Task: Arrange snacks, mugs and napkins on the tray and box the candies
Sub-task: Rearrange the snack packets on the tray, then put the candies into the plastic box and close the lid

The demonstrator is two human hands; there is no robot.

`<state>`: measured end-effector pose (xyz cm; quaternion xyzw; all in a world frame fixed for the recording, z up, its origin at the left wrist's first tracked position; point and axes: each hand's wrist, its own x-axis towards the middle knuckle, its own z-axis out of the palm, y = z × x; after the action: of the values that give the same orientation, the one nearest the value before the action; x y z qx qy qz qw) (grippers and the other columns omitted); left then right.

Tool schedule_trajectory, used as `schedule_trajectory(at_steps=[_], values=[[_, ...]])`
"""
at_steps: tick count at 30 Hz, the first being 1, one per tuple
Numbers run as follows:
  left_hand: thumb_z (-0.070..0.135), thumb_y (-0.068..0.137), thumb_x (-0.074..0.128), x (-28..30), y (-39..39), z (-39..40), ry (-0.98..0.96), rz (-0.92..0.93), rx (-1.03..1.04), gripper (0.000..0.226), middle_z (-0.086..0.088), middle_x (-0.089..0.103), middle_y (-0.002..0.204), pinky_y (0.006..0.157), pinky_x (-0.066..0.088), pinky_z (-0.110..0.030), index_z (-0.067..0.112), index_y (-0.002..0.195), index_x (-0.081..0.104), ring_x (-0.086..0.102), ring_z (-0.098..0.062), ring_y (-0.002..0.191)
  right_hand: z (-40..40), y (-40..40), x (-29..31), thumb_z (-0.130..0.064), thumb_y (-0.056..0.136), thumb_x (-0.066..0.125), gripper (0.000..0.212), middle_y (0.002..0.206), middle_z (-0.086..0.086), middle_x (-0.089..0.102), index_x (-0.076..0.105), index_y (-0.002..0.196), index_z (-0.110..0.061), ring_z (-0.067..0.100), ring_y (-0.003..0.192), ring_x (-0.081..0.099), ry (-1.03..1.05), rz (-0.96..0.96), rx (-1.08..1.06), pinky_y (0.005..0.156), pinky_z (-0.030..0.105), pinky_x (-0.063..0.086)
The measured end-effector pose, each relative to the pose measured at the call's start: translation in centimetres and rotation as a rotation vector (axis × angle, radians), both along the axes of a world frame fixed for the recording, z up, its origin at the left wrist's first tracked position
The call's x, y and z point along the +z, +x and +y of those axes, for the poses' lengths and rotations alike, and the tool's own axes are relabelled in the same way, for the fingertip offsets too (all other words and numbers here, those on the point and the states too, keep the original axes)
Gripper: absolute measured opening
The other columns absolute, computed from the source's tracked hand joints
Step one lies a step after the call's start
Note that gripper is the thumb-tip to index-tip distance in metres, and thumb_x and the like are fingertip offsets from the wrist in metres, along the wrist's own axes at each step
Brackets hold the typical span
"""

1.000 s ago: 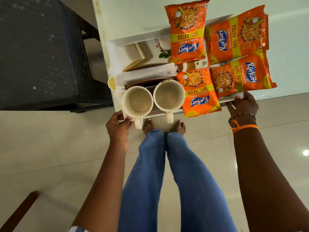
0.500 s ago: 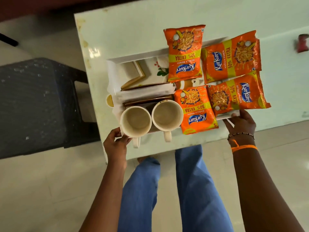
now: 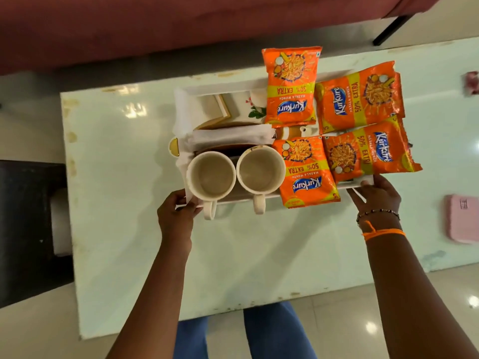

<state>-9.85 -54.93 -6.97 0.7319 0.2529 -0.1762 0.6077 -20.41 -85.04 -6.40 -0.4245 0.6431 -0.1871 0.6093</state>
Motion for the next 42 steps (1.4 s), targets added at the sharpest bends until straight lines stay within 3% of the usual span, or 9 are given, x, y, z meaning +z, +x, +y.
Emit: schedule_trajectory(at_steps=[4, 9, 14, 24, 26, 29, 34, 40, 42], values=[[-0.012, 0.078, 0.058, -0.6, 0.6, -2.9, 0.037, 0.009, 0.002, 0.019, 0.0, 0.052, 0.073, 0.052, 0.05, -0.008, 0.003, 0.089, 0.059, 0.056, -0.011, 0.066, -2.9, 0.4, -0.6, 0.013, 0.088, 0.041, 0.041, 0.128, 0.022, 0.054, 0.052, 0.125, -0.002, 0.032, 0.102, 0.055, 0.039, 0.003, -0.004, 0.081, 0.038, 0.052], [-0.009, 0.079, 0.06, -1.2, 0.3, -4.6, 0.058, 0.023, 0.016, 0.018, -0.001, 0.052, 0.074, 0.053, 0.051, -0.009, 0.006, 0.089, 0.058, 0.056, -0.01, 0.066, -4.7, 0.1, -1.0, 0.012, 0.089, 0.04, 0.036, 0.107, 0.018, 0.054, 0.054, 0.12, 0.0, 0.031, 0.097, 0.056, 0.055, 0.003, 0.07, 0.057, 0.024, 0.059], [-0.01, 0.079, 0.06, -1.4, 0.2, -4.9, 0.082, 0.048, 0.024, 0.021, 0.0, 0.052, 0.074, 0.054, 0.053, -0.01, 0.008, 0.09, 0.058, 0.055, -0.01, 0.066, -5.5, -0.1, -1.6, 0.01, 0.09, 0.042, 0.038, 0.111, 0.016, 0.055, 0.051, 0.126, 0.001, 0.03, 0.1, 0.056, 0.079, 0.019, 0.117, 0.085, 0.04, 0.055], [-0.006, 0.079, 0.063, -1.8, -0.1, -4.7, 0.124, 0.042, -0.046, 0.024, 0.001, 0.054, 0.078, 0.054, 0.052, -0.01, 0.001, 0.102, 0.06, 0.056, -0.011, 0.07, -5.5, -0.4, -2.4, 0.007, 0.09, 0.046, 0.038, 0.109, 0.015, 0.055, 0.051, 0.127, -0.002, 0.025, 0.096, 0.057, 0.107, -0.022, 0.064, 0.079, 0.033, 0.057], [-0.004, 0.08, 0.062, -1.8, -0.4, -4.6, 0.109, 0.054, -0.039, 0.028, -0.006, 0.059, 0.088, 0.064, 0.055, -0.016, -0.002, 0.108, 0.06, 0.059, -0.018, 0.08, -5.2, -0.7, -2.4, 0.005, 0.09, 0.047, 0.037, 0.107, 0.015, 0.056, 0.052, 0.126, -0.001, 0.022, 0.093, 0.057, 0.09, -0.044, 0.07, 0.089, 0.035, 0.054], [-0.006, 0.084, 0.054, -1.3, -1.8, -4.7, 0.001, 0.114, 0.055, 0.032, -0.019, 0.059, 0.111, 0.084, 0.054, -0.027, -0.004, 0.116, 0.057, 0.061, -0.025, 0.098, -4.6, -1.8, -1.9, 0.009, 0.089, 0.046, 0.038, 0.1, 0.011, 0.06, 0.051, 0.125, 0.001, 0.022, 0.093, 0.058, 0.109, -0.133, 0.056, 0.086, 0.033, 0.053], [-0.008, 0.089, 0.046, 1.0, -7.6, -5.1, -0.184, 0.217, 0.157, 0.036, -0.016, 0.057, 0.109, 0.087, 0.05, -0.029, -0.006, 0.124, 0.05, 0.061, -0.022, 0.094, -3.7, -6.3, -0.1, 0.011, 0.089, 0.044, 0.036, 0.095, 0.008, 0.061, 0.05, 0.124, 0.004, 0.016, 0.081, 0.061, 0.155, -0.2, 0.065, 0.084, 0.028, 0.054], [-0.014, 0.088, 0.038, 4.7, -17.2, -10.3, -0.266, 0.385, -0.056, 0.034, -0.012, 0.054, 0.081, 0.062, 0.053, -0.012, -0.012, 0.12, 0.048, 0.055, -0.018, 0.076, -4.4, -12.6, 4.8, 0.009, 0.087, 0.049, 0.022, 0.078, 0.007, 0.061, 0.061, 0.083, -0.008, 0.01, 0.063, 0.06, 0.054, -0.203, 0.087, 0.06, 0.013, 0.056], [-0.013, 0.089, 0.037, 5.8, -20.0, -13.6, -0.313, 0.436, -0.181, 0.032, -0.011, 0.053, 0.078, 0.059, 0.052, -0.01, -0.014, 0.119, 0.049, 0.054, -0.018, 0.073, -5.9, -14.4, 5.9, 0.007, 0.087, 0.05, 0.018, 0.075, 0.006, 0.06, 0.063, 0.085, -0.006, 0.008, 0.062, 0.06, -0.037, -0.134, 0.113, 0.058, 0.014, 0.055]])
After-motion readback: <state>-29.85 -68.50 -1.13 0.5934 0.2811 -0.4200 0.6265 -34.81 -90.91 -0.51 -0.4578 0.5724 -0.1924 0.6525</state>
